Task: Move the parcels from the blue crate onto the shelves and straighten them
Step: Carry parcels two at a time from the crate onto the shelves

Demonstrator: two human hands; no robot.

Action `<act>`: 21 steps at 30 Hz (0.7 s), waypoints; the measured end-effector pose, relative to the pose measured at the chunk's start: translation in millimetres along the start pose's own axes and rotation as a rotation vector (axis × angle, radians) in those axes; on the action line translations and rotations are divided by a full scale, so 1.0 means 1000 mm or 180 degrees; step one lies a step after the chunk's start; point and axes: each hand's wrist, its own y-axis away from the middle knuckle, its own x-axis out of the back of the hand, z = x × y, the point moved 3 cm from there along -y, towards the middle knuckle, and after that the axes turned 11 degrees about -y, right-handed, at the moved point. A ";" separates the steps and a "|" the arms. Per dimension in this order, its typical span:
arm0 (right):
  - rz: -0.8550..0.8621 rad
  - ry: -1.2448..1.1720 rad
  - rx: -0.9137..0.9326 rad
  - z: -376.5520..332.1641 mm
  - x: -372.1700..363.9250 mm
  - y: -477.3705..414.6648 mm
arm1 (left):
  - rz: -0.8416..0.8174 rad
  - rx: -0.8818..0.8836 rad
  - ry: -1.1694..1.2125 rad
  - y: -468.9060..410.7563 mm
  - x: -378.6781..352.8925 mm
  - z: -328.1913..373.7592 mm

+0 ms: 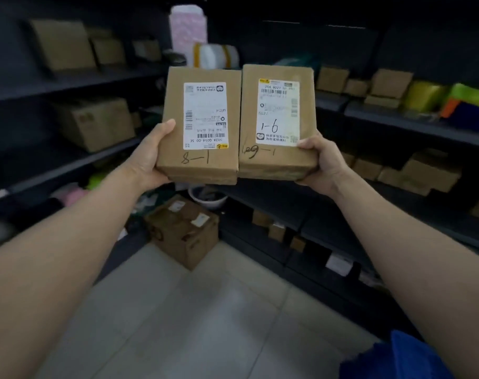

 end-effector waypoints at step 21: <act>-0.2305 0.0717 -0.1522 0.229 -0.439 -0.108 | 0.2979 0.0170 0.0292 0.234 0.346 -0.021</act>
